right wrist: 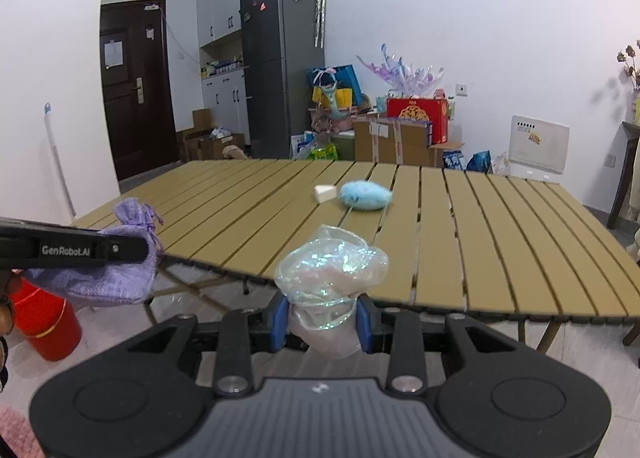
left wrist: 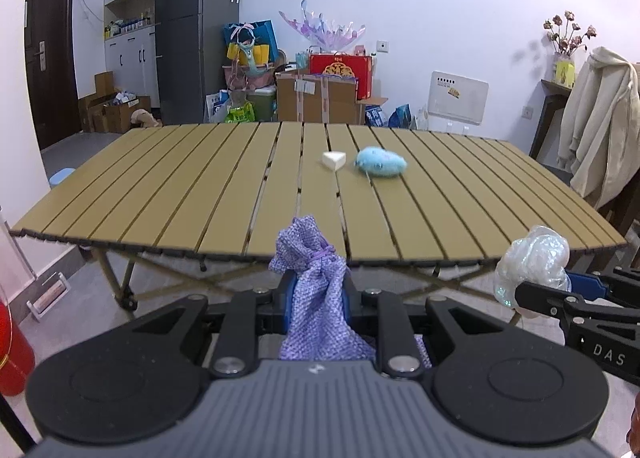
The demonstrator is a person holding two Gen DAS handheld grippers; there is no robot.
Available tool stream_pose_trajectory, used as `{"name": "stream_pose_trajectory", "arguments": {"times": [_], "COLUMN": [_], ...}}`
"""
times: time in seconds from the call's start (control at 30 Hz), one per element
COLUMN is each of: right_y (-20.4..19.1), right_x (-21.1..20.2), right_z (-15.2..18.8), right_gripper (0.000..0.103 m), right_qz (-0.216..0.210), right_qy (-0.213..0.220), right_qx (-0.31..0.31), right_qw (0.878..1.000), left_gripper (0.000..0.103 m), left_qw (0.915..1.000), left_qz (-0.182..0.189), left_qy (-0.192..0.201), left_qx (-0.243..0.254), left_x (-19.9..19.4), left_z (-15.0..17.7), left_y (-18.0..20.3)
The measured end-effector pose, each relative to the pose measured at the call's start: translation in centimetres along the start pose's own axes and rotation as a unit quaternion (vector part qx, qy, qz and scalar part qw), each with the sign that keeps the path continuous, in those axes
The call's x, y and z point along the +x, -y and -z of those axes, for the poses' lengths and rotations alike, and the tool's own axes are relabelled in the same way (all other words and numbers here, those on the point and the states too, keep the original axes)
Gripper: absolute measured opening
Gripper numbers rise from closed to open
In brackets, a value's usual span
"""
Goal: Collect trash
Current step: 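Lift the plastic bag and purple cloth and carry both toward the bin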
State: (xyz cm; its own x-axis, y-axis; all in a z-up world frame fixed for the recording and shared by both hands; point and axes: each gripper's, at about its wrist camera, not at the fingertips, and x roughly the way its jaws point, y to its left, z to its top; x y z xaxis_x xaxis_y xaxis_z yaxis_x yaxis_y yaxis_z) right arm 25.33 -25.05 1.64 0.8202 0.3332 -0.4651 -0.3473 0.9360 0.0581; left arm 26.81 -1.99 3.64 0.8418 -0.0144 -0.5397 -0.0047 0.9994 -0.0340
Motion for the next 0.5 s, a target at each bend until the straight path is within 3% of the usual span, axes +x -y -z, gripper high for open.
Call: {"name": "stream_pose_trajectory", "arguments": {"times": [0.5], "right_y": [-3.1], "right_x": [-1.3], "right_z": [7.2], "right_gripper": [0.033], "right_qz": [-0.009], "right_qy": [-0.061], "right_qx": [0.007], "right_qw": [0.998], "left_gripper": [0.022], "left_qw": [0.9982], "left_qz": [0.000], "left_qy": [-0.058], "left_qx": [0.014], "left_x": [-1.4], "left_z": [9.2], "left_y": [-0.9]}}
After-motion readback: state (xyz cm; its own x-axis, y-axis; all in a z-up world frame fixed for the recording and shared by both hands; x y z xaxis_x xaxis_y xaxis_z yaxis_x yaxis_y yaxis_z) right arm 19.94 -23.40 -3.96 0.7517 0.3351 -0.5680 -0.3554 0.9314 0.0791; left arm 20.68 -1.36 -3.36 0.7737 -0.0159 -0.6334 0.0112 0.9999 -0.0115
